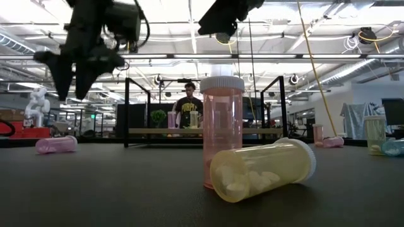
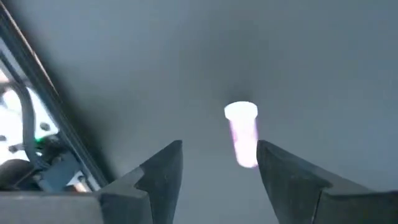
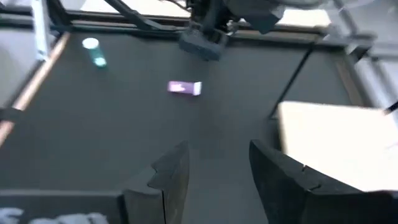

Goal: Pick and place medicine bottles onto shelf by color
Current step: Put the bottom pink pill bottle on the shelf aligned with the other pink pill bottle

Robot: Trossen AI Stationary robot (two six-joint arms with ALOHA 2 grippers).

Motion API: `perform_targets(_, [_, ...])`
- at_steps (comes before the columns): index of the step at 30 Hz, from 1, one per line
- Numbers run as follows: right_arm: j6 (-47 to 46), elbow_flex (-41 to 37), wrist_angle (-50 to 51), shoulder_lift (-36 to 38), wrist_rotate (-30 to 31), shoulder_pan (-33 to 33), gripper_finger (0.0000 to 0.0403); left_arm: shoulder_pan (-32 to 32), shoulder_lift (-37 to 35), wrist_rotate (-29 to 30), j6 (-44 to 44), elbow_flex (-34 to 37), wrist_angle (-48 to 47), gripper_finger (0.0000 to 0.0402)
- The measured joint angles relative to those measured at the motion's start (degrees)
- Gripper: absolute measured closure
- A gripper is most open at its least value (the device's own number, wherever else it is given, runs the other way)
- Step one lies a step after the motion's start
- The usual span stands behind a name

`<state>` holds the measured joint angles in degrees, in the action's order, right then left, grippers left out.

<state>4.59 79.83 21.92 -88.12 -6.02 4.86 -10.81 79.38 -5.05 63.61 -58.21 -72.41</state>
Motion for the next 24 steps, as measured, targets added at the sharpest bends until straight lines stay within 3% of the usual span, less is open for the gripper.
perform_targets(10, [-9.63, -0.02, -1.66, -2.24, 0.13, -2.89, 0.0241, 0.70, 0.01, -4.47, 3.44, 14.96, 22.36, 0.0179])
perform_targets(18, [-18.10, -0.02, -1.86, -7.53, 0.02, -4.08, 0.0241, 1.70, 0.00, -6.89, 5.60, 20.94, 28.41, 0.0141])
perform_targets(24, [-22.34, 0.02, -4.79, -9.21, 0.07, -4.61, 0.0241, 3.27, 0.44, -6.68, 6.81, 22.16, 29.57, 0.0159])
